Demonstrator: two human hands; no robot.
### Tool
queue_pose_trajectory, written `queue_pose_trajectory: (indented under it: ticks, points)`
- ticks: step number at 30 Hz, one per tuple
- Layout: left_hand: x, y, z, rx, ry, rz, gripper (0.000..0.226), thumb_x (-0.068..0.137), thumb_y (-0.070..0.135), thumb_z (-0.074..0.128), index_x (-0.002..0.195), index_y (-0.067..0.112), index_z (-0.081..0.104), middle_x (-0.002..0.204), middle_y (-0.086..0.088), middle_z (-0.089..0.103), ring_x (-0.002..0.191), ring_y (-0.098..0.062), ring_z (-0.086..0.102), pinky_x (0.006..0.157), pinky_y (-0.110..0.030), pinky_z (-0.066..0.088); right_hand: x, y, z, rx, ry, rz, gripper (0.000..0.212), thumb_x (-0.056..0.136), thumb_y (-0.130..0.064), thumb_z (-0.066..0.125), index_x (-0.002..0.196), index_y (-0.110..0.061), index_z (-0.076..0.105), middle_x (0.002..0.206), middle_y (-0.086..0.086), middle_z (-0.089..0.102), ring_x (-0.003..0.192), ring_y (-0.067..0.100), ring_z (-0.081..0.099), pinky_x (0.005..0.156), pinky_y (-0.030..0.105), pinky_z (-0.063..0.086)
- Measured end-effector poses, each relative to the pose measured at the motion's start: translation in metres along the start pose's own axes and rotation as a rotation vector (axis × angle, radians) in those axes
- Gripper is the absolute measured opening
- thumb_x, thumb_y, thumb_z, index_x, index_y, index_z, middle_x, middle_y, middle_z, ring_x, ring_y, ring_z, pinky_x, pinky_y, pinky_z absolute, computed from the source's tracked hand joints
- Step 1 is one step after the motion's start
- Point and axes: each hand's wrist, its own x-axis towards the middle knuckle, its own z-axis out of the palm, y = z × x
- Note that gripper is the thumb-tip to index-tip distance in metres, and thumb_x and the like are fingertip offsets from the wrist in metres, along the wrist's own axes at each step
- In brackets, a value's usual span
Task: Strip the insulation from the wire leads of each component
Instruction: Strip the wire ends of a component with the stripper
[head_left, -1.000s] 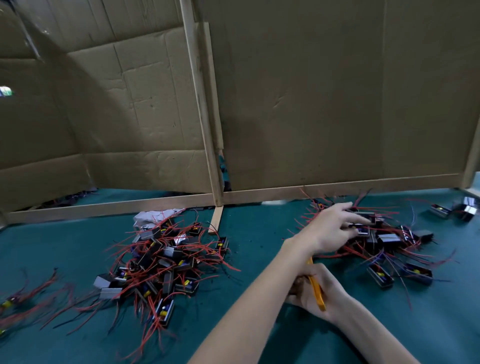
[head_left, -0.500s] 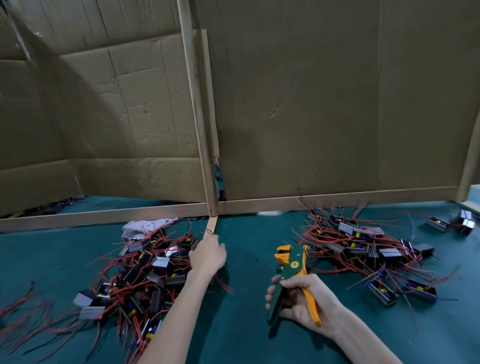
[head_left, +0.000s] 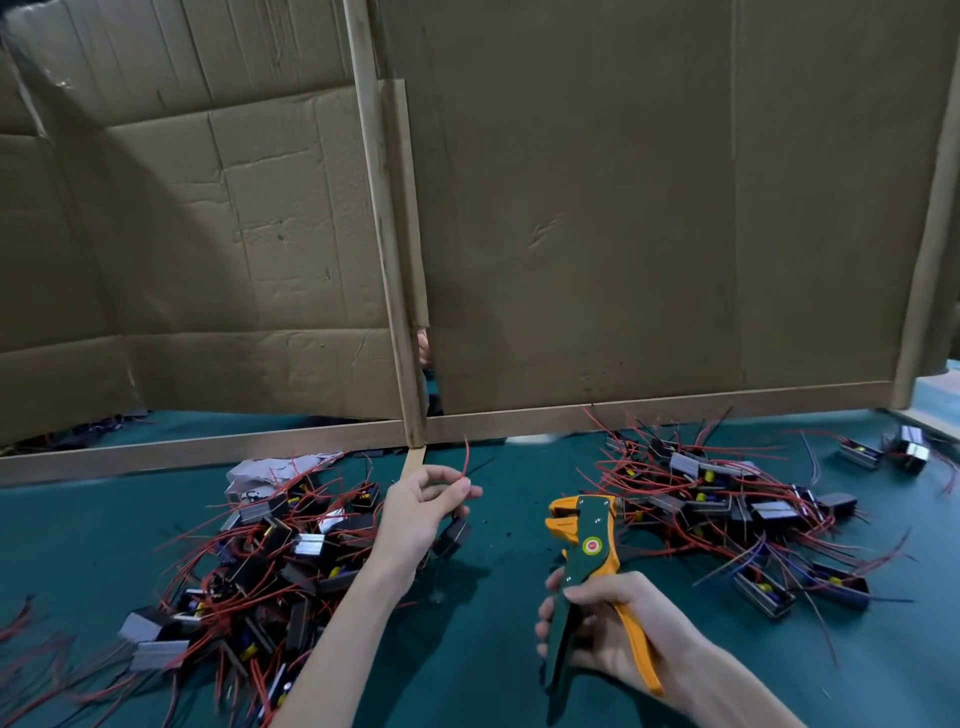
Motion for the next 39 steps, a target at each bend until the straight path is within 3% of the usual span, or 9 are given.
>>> queue_pose_trajectory:
  ticks: [3,8,16,19,23,28,31,34,39]
  points:
    - [-0.002,0.001,0.005,-0.004,-0.032,-0.020,0.006,0.089,0.012,0.065,0.085,0.008,0.062,0.078,-0.003,0.074,0.058,-0.002,0.060,0.060,-0.014,0.049,-0.001,0.000,0.001,-0.014,0.008,-0.017,0.028,0.070,0.005,0.054,0.098,0.006,0.058,0.082,0.027,0.060,0.071,0.040,0.064,0.068,0.050,0.055]
    - [-0.003,0.003,0.010,-0.046,-0.103,-0.071,0.007,0.088,0.011,0.064,0.092,0.011,0.071,0.072,0.001,0.071,0.063,-0.005,0.052,0.065,-0.017,0.043,-0.002,-0.002,0.000,-0.021,-0.031,-0.037,0.032,0.059,0.009,0.066,0.091,0.006,0.064,0.082,0.027,0.059,0.072,0.041,0.062,0.071,0.051,0.052]
    - [-0.007,0.011,0.020,-0.022,-0.154,-0.091,0.010,0.068,0.033,0.078,0.065,0.025,0.074,0.067,0.010,0.064,0.059,0.001,0.053,0.058,-0.010,0.042,-0.005,0.000,0.002,-0.120,-0.162,-0.070,0.038,0.054,0.000,0.079,0.090,0.003,0.069,0.084,0.028,0.061,0.075,0.042,0.063,0.074,0.051,0.053]
    - [-0.009,0.012,0.021,-0.083,-0.196,-0.123,0.026,0.052,0.040,0.083,0.066,0.020,0.074,0.063,0.002,0.051,0.052,-0.011,0.038,0.046,-0.018,0.030,-0.007,0.000,0.003,-0.138,-0.212,-0.084,0.037,0.056,0.001,0.080,0.091,0.003,0.068,0.086,0.028,0.060,0.077,0.042,0.062,0.076,0.052,0.052]
    - [-0.009,0.012,0.019,-0.086,-0.227,-0.166,0.034,0.045,0.039,0.086,0.068,0.017,0.076,0.075,-0.009,0.044,0.055,-0.014,0.035,0.046,-0.020,0.027,-0.011,-0.002,0.005,-0.155,-0.257,-0.105,0.036,0.058,0.003,0.079,0.090,0.004,0.065,0.085,0.029,0.060,0.078,0.043,0.063,0.074,0.051,0.053]
    - [-0.010,0.015,0.018,-0.057,-0.297,-0.219,0.034,0.044,0.034,0.088,0.070,0.015,0.077,0.050,0.002,0.035,0.049,-0.013,0.037,0.051,-0.021,0.032,-0.013,-0.001,0.007,-0.182,-0.277,-0.132,0.031,0.062,0.004,0.075,0.090,0.004,0.062,0.088,0.031,0.060,0.081,0.044,0.063,0.073,0.050,0.053]
    - [-0.011,0.018,0.016,-0.040,-0.333,-0.247,0.019,0.055,0.023,0.085,0.070,0.015,0.077,0.047,0.004,0.036,0.047,-0.011,0.038,0.052,-0.020,0.035,-0.014,-0.001,0.007,-0.213,-0.266,-0.139,0.029,0.062,0.003,0.074,0.089,0.003,0.062,0.090,0.032,0.060,0.082,0.044,0.063,0.072,0.049,0.053]
    - [-0.012,0.019,0.014,-0.025,-0.348,-0.266,0.021,0.055,0.023,0.085,0.072,0.013,0.077,0.049,0.002,0.039,0.049,-0.012,0.040,0.055,-0.020,0.039,-0.016,-0.002,0.007,-0.219,-0.275,-0.136,0.028,0.062,0.003,0.075,0.088,0.002,0.064,0.087,0.031,0.060,0.078,0.043,0.063,0.072,0.049,0.053]
    - [-0.012,0.020,0.013,-0.066,-0.399,-0.308,0.010,0.079,0.013,0.070,0.069,0.013,0.076,0.044,0.008,0.032,0.042,-0.008,0.036,0.056,-0.022,0.043,-0.017,-0.002,0.007,-0.236,-0.296,-0.134,0.027,0.065,0.002,0.075,0.090,0.003,0.062,0.082,0.029,0.060,0.076,0.041,0.062,0.074,0.050,0.052]
